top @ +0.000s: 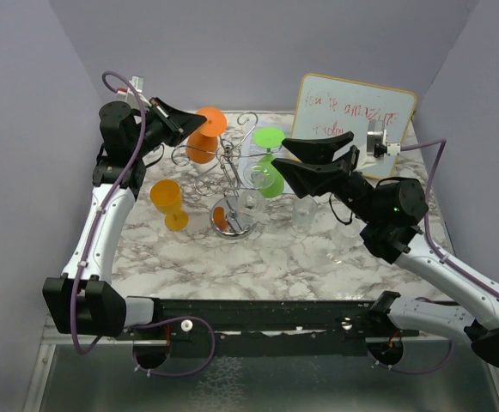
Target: Place the wine glass upside down on the wine glass rack
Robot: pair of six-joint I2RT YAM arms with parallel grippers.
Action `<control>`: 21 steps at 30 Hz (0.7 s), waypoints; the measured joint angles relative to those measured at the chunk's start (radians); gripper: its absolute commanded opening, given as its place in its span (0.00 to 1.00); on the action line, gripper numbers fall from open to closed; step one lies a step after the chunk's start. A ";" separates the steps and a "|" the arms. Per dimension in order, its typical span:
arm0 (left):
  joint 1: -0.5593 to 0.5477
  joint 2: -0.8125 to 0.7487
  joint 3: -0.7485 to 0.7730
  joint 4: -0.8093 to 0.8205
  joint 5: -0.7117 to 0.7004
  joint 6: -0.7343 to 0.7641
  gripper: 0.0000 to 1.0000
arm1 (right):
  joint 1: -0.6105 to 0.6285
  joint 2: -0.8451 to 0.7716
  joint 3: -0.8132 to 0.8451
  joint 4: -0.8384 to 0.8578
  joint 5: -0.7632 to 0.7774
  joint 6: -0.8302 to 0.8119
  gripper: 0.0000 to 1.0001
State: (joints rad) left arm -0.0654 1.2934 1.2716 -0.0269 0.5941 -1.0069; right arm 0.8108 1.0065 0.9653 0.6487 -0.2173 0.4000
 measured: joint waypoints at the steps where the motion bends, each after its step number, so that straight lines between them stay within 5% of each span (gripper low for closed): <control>1: 0.000 0.001 0.000 0.005 0.000 -0.003 0.00 | 0.000 0.000 0.000 0.000 0.000 0.000 0.63; 21: 0.082 0.066 0.028 0.044 0.004 -0.026 0.00 | 0.000 -0.012 0.000 -0.008 0.011 -0.002 0.63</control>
State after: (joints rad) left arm 0.0162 1.3598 1.2995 0.0170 0.5983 -1.0328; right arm 0.8108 0.9943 0.9653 0.6411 -0.2058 0.3985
